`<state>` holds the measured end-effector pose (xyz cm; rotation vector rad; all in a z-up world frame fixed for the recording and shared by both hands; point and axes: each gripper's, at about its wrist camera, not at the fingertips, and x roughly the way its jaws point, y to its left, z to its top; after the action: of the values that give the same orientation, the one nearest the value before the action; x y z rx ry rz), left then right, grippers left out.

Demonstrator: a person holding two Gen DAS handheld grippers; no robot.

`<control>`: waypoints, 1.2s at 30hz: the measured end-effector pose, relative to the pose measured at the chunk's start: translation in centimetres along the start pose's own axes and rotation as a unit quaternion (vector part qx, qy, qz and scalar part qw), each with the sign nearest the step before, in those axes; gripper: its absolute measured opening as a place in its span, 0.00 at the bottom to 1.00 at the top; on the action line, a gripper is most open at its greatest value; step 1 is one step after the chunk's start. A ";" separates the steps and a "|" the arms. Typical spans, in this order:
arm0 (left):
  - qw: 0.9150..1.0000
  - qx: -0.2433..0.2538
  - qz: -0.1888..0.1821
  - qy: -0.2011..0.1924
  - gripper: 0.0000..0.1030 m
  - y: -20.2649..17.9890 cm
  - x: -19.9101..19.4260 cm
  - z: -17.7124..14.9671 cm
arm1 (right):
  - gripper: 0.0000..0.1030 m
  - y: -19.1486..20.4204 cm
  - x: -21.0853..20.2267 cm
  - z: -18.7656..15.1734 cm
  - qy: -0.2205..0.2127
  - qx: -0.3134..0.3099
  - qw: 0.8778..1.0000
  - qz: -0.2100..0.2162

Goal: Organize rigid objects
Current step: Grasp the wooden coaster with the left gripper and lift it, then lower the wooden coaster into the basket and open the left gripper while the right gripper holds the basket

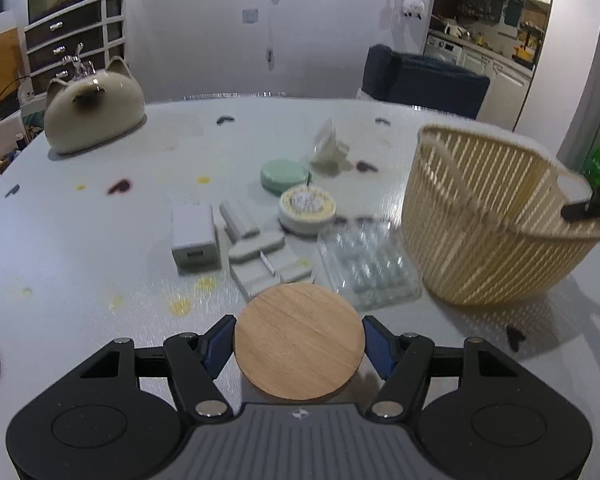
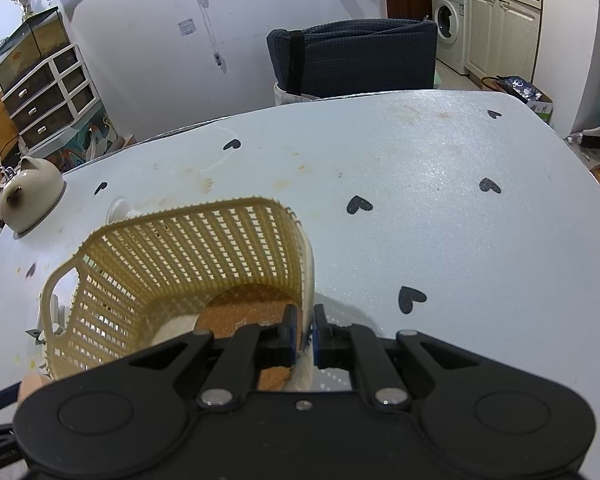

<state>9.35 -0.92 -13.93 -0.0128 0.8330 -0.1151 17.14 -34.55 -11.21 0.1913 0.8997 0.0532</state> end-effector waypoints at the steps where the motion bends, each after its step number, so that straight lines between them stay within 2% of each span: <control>1: 1.000 -0.001 0.000 -0.004 0.66 -0.1 -0.3 0.4 | 0.07 0.0 0.0 0.0 0.000 0.000 1.000 0.000; 9: 0.999 0.001 -0.032 -0.035 0.66 -2.3 -1.9 4.5 | 0.07 0.0 0.0 0.0 0.000 0.007 1.000 0.002; 14: 0.996 0.018 -0.065 -0.065 0.66 -4.6 -2.4 7.7 | 0.07 0.1 0.0 0.0 -0.002 0.004 1.000 -0.001; 18: 0.992 0.034 -0.096 -0.073 0.66 -6.8 -2.1 10.0 | 0.07 0.0 -0.1 -0.1 -0.004 0.008 1.000 -0.001; 26: 0.989 0.061 -0.129 -0.041 0.66 -11.9 0.7 13.1 | 0.07 0.0 -0.1 -0.2 -0.007 0.011 1.000 -0.002; 36: 0.986 0.051 -0.153 0.044 0.66 -16.1 5.9 14.4 | 0.07 0.1 -0.1 -0.2 -0.009 0.009 1.000 -0.004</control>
<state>22.40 -18.03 -7.71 -0.0397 0.9083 -0.4515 16.92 -34.43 -11.27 0.2044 0.8828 0.0363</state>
